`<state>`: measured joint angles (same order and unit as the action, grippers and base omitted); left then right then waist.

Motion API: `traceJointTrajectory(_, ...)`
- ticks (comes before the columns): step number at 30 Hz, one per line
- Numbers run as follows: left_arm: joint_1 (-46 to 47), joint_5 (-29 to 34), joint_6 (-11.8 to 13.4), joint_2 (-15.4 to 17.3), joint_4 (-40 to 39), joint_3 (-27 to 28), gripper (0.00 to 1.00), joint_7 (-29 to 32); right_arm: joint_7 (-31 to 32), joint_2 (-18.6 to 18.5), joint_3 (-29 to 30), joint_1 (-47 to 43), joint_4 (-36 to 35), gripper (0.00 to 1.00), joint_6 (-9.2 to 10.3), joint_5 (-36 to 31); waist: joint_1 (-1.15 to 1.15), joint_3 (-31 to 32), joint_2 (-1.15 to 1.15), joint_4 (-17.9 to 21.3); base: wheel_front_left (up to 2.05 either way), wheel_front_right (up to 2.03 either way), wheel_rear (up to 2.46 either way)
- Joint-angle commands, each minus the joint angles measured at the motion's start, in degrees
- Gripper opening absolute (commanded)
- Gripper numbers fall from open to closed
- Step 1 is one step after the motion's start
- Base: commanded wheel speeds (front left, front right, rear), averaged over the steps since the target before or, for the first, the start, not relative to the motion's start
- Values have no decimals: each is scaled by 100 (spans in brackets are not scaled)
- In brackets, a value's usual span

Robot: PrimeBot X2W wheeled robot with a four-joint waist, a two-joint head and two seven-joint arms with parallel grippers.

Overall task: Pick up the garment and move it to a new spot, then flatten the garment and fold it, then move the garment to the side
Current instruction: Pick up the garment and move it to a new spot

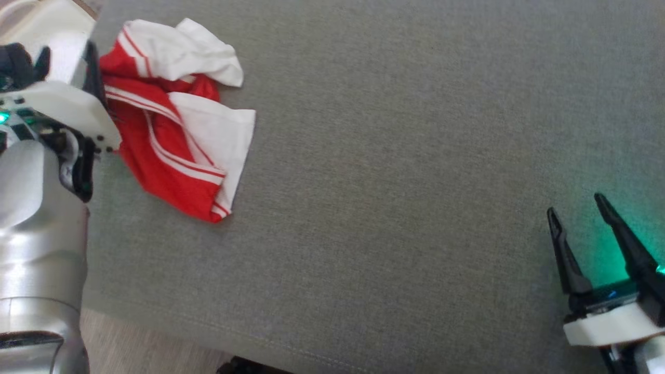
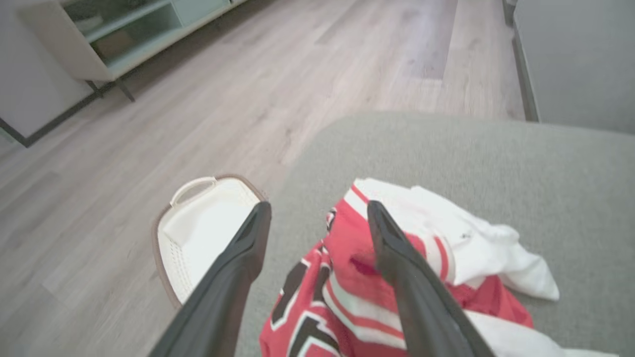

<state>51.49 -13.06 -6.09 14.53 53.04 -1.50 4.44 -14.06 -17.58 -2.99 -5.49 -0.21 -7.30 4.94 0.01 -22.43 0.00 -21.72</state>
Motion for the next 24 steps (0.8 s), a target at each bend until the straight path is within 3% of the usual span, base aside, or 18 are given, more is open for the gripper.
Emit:
traceJointTrajectory(1,184,-18,-24,320,-37,95,100,-4,21,-161,-82,114,-227,100,-19,-24,-1,-159,0,131,0,0,0)
traceJointTrajectory(5,312,-226,-115,306,701,-37,100,21,86,-217,-59,190,-348,100,-19,-36,-1,-342,0,261,0,0,0)
traceJointTrajectory(6,338,-266,-122,322,793,-52,73,-41,90,-224,-57,202,-365,100,-19,-40,-1,-372,0,282,0,0,0)
traceJointTrajectory(7,365,-300,-127,341,856,-63,30,-163,92,-225,-50,213,-380,100,-19,-45,-1,-400,0,300,0,0,0)
traceJointTrajectory(8,391,-339,-130,348,905,-64,0,-313,91,-223,-41,219,-388,100,-19,-52,-1,-416,0,311,0,0,0)
traceJointTrajectory(16,652,-417,-138,476,940,-533,0,-1446,18,-36,-134,242,-168,100,-19,-60,-1,-58,0,421,0,0,0)
traceJointTrajectory(24,1066,-437,-139,713,331,-1514,0,-1746,-87,457,-474,419,364,100,-19,73,-1,949,0,846,0,0,0)
